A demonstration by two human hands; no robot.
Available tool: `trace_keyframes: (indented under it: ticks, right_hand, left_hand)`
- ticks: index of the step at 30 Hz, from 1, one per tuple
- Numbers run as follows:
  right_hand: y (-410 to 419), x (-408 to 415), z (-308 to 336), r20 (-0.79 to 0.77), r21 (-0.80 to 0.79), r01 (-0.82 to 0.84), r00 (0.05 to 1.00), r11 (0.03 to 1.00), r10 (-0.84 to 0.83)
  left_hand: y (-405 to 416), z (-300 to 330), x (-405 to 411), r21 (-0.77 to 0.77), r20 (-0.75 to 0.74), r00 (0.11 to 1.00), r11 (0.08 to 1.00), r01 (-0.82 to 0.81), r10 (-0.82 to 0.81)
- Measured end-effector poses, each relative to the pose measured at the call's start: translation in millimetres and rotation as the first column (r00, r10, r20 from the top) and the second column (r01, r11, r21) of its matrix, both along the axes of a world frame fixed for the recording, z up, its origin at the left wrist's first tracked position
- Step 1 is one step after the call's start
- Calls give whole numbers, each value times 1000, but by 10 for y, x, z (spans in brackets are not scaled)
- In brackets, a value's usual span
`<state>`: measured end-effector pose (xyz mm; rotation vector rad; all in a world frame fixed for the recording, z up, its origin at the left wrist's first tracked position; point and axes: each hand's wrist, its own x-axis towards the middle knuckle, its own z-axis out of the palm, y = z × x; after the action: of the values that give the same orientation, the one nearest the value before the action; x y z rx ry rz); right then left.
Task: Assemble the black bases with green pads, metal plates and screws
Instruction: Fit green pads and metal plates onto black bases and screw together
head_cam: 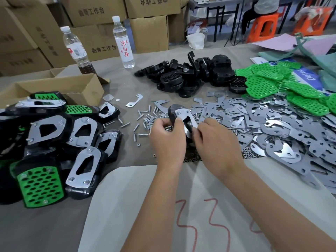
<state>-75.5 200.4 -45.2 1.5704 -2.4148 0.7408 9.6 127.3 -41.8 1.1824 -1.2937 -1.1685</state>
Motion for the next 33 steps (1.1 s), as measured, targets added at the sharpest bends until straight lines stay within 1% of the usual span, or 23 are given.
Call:
trace_keyframes:
  ticks: [3, 4, 6, 9, 10, 12, 14, 16, 18, 19, 20, 22, 23, 25, 26, 28, 29, 31, 32, 33]
  right_hand:
    - [0, -37, -28, 121, -67, -1, 993, 998, 9]
    - [9, -58, -20, 180, -110, -23, 983, 994, 43]
    - [33, -80, 5, 271, -186, -120, 948, 975, 168]
    - [12, -32, 35, 274, -231, -255, 909, 939, 314]
    - [-27, 0, 47, 273, -264, -275, 898, 925, 345]
    - [-155, 121, 106, 326, -330, -311, 849, 891, 417]
    - [-337, 279, 192, 378, -385, -344, 788, 856, 487]
    - [-560, 493, 288, 359, -421, -372, 769, 827, 529]
    - [-795, 754, 405, 345, -465, -411, 731, 784, 588]
    - [-920, 901, 482, 347, -494, -436, 695, 753, 630]
    - [-1043, 1040, 564, 345, -516, -459, 662, 724, 666]
    - [-1299, 1319, 734, 329, -516, -510, 623, 688, 709]
    - [-1421, 1441, 814, 321, -484, -552, 610, 679, 725]
    - [-1632, 1639, 945, 302, -361, -657, 589, 662, 750]
    - [-1703, 1709, 984, 275, -282, -700, 597, 656, 754]
    - [-1762, 1762, 1014, 237, -156, -758, 593, 633, 769]
    - [-1755, 1761, 1018, 248, -149, -777, 569, 611, 784]
    - [-1685, 1696, 1008, 335, -228, -776, 504, 588, 796]
    - [-1644, 1637, 994, 398, -289, -747, 475, 599, 785]
    - [-1611, 1559, 976, 454, -337, -695, 471, 635, 756]
  left_hand:
    - [20, 21, 6, 4, -13, 1000, 1000, -19, 19]
    - [21, 29, 11, 16, -28, 999, 999, -33, 33]
    - [27, 59, 36, 59, -79, 995, 997, -59, 63]
    - [15, 158, 105, 115, -159, 983, 990, -77, 94]
    - [7, 210, 145, 119, -175, 978, 989, -90, 110]
    - [-34, 312, 283, 113, -206, 967, 985, -129, 151]
    - [-103, 400, 482, 69, -190, 957, 975, -211, 221]
    - [-187, 502, 733, -37, -113, 941, 945, -325, 319]
    - [-280, 613, 994, -160, -21, 892, 880, -448, 451]
    - [-329, 669, 1126, -200, -28, 853, 833, -515, 521]
    - [-367, 727, 1234, -217, -72, 820, 793, -568, 568]
    - [-427, 822, 1405, -234, -202, 748, 711, -663, 632]
    - [-449, 856, 1458, -253, -246, 711, 665, -703, 659]
    - [-473, 891, 1526, -288, -288, 645, 579, -763, 707]
    - [-489, 877, 1547, -290, -291, 631, 562, -775, 719]
    - [-512, 839, 1561, -246, -289, 631, 581, -775, 720]
    - [-516, 819, 1564, -223, -292, 632, 591, -775, 718]
    - [-503, 802, 1520, -235, -298, 623, 577, -782, 724]
    - [-485, 806, 1473, -267, -304, 621, 561, -783, 722]
    - [-464, 812, 1404, -305, -312, 628, 551, -777, 713]
